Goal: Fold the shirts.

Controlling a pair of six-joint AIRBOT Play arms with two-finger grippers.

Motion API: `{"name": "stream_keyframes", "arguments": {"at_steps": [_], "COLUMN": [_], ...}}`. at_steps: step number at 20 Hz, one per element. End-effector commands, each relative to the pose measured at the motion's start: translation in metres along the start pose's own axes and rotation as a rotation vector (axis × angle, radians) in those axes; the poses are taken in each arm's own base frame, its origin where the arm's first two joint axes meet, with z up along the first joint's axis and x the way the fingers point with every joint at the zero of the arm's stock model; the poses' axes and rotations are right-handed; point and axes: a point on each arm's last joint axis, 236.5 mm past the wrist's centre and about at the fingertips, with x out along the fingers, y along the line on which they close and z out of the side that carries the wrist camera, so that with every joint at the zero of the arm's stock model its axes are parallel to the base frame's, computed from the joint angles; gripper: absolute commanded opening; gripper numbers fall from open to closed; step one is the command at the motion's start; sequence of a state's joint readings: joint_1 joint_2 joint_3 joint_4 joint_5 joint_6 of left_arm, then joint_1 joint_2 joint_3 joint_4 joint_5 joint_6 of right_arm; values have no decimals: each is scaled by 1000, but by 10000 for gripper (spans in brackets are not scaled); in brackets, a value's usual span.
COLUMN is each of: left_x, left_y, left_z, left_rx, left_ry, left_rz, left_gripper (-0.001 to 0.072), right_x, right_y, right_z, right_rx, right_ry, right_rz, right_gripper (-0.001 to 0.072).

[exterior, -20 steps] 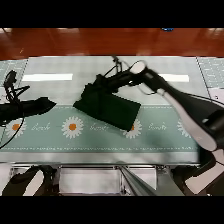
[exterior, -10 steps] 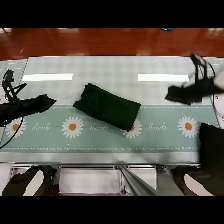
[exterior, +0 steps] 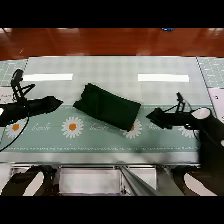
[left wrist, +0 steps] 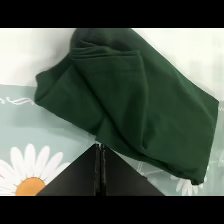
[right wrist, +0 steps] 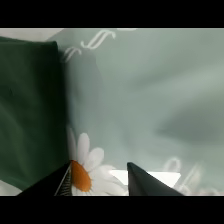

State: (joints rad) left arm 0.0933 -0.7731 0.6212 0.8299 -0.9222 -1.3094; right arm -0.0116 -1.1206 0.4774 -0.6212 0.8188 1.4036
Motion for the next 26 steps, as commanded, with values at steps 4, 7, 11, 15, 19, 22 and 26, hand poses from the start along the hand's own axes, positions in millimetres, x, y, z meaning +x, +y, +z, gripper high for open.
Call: {"name": "stream_keyframes", "arguments": {"at_steps": [4, 7, 11, 15, 19, 22, 26], "left_x": [2, 2, 2, 7, 18, 22, 27], "left_y": [-4, -4, -5, -1, 0, -12, -28], "left_z": [-2, -2, -2, -5, -18, -26, -38], "left_rx": [10, 9, 9, 1, 62, 92, 140], "left_ry": [5, 5, 5, 23, 88, 112, 141], "left_rz": [-7, -7, -8, -2, -12, -33, -62], "left_gripper": [32, 32, 32, 32, 32, 32, 32], "right_x": [58, 81, 86, 44, -47, -125, -219], "right_y": [43, 69, 127, 188, 219, 229, 187], "right_z": [-16, -24, -27, 7, 79, 116, 145], "right_rx": [-15, -79, -257, -499, -643, -615, -462], "right_ry": [162, 212, 259, 242, 94, 2, -99], "right_rz": [160, 162, 241, 160, -68, -84, -144], "right_gripper": [409, 408, 21, 20, 20, 20, 20]}}
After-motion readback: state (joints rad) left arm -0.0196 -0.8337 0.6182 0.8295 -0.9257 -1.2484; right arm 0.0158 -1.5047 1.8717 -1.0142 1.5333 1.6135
